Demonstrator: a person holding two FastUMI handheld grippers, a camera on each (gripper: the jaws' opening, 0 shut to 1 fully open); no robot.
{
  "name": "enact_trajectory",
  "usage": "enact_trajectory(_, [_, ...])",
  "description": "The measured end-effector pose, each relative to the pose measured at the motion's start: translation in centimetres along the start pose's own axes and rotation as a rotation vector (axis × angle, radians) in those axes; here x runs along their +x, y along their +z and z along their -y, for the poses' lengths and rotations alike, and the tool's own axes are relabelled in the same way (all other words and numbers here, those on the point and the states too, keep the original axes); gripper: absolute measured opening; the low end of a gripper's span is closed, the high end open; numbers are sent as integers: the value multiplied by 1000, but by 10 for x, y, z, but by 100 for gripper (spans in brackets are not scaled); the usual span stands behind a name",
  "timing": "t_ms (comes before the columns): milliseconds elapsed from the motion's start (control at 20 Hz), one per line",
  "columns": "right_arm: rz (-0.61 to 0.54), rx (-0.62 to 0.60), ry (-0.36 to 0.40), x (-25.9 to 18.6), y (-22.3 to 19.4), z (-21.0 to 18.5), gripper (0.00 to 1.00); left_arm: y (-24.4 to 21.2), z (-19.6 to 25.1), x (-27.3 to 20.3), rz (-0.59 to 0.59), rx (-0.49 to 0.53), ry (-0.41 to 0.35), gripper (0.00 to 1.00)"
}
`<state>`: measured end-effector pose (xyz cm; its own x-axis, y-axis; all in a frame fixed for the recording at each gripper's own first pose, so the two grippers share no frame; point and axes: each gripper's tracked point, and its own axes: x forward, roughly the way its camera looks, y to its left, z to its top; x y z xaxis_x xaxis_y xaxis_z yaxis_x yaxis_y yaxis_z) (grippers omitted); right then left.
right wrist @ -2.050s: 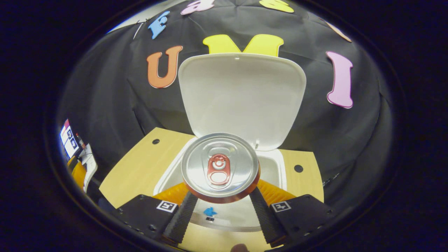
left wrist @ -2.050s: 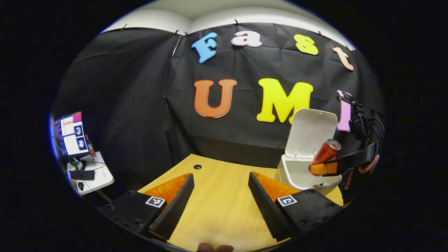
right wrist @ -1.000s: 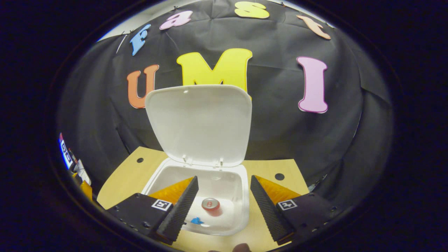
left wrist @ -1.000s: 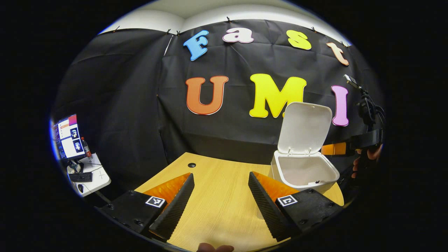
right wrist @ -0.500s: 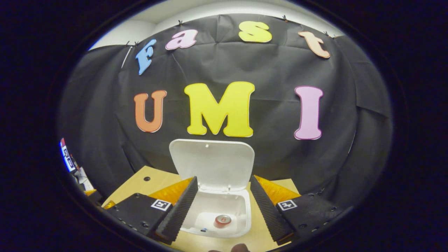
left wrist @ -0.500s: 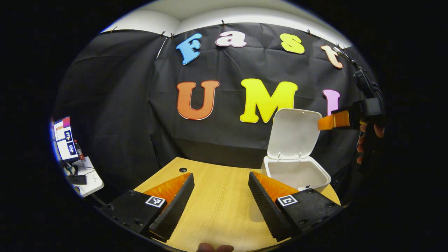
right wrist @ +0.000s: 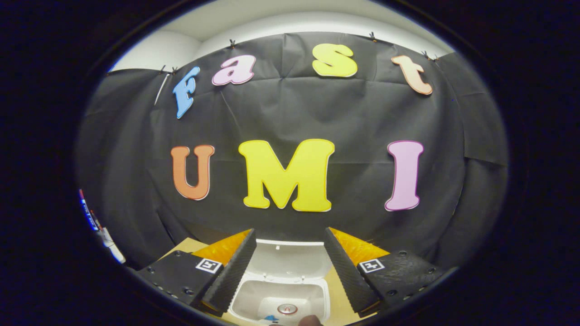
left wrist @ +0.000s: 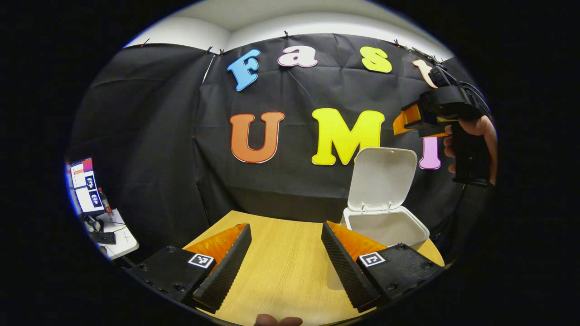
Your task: Press the lid of the desktop garbage bin to open it, pick up the crumpled paper on the desktop and throw it into the bin, then pick up the pop can on the desktop and drop it into the bin, and finally close the garbage bin lid.
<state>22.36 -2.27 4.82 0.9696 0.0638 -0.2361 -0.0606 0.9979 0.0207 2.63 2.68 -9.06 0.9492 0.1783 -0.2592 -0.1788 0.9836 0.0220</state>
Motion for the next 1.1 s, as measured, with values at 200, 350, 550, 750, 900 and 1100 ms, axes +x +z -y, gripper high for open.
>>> enact_trajectory(200, [-48,13,-19,36,-10,-5,94,4,-8,2,5,16,28,100])
enact_trajectory(350, [-87,14,-25,53,-22,-6,94,1,-17,3,-4,14,58,100])
enact_trajectory(550, [-114,25,-29,63,-31,-8,94,-4,-22,7,-21,0,74,100])
enact_trajectory(750, [-118,36,-42,60,-33,-8,94,-1,-23,6,-13,8,69,100])
enact_trajectory(900, [-123,41,-48,49,-38,-8,94,1,-22,5,-6,8,53,100])
enact_trajectory(1100, [-139,41,-57,18,-55,-8,94,2,-18,0,6,11,17,100])
